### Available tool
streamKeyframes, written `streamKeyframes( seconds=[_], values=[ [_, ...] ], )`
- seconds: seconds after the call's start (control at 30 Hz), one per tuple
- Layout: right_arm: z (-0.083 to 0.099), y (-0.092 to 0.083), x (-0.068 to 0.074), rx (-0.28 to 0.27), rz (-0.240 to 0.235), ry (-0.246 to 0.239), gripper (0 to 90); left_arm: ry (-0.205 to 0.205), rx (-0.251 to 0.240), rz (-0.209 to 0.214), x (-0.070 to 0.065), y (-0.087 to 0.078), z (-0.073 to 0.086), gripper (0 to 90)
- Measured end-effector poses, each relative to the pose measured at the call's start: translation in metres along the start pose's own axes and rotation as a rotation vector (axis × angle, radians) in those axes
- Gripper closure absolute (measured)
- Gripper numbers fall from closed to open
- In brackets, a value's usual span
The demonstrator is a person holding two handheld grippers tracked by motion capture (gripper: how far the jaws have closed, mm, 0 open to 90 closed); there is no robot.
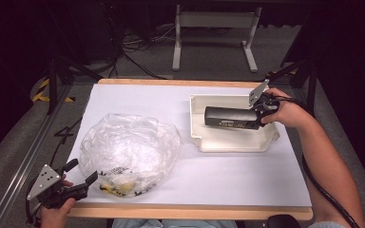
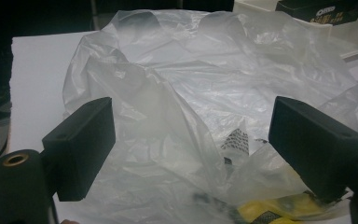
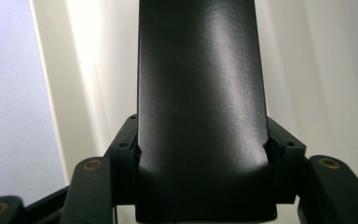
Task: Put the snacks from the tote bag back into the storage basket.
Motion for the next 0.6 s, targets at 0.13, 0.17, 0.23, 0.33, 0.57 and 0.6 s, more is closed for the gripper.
streamKeyframes(
  seconds=[0.13, 0.17, 0.23, 0.33, 0.57, 0.6],
  values=[
    [0.001, 0.004, 0.001, 0.006, -0.012, 0.000, 43.4, 0.004, 0.013, 0.002, 0.000, 0.001, 0.000, 15.6],
    [0.001, 0.004, 0.001, 0.006, -0.012, 0.000, 43.4, 0.004, 0.013, 0.002, 0.000, 0.001, 0.000, 15.5],
    [0.002, 0.006, 0.002, 0.009, -0.014, 0.007, 43.4, 0.003, 0.008, -0.002, 0.001, 0.001, 0.000, 15.5],
    [0.004, 0.009, 0.004, 0.020, -0.036, -0.003, 43.4, -0.005, 0.002, -0.007, 0.002, 0.001, 0.000, 15.6],
    [0.006, 0.015, 0.006, 0.056, -0.049, -0.014, 43.1, -0.001, -0.002, 0.002, 0.003, 0.002, -0.001, 15.5],
    [0.006, 0.017, 0.006, 0.058, -0.049, -0.021, 43.1, -0.003, -0.002, 0.002, 0.003, 0.002, -0.001, 15.5]
  ],
)
Point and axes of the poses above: each handheld gripper's, and its own axes: y roughly forward along the jaws, z roughly out of its underside, x roughly to its left, the point moved 6 cm from there along y, roughly forward along the jaws, and after that the axes turned 5 degrees about -x, right-handed, at the moved point
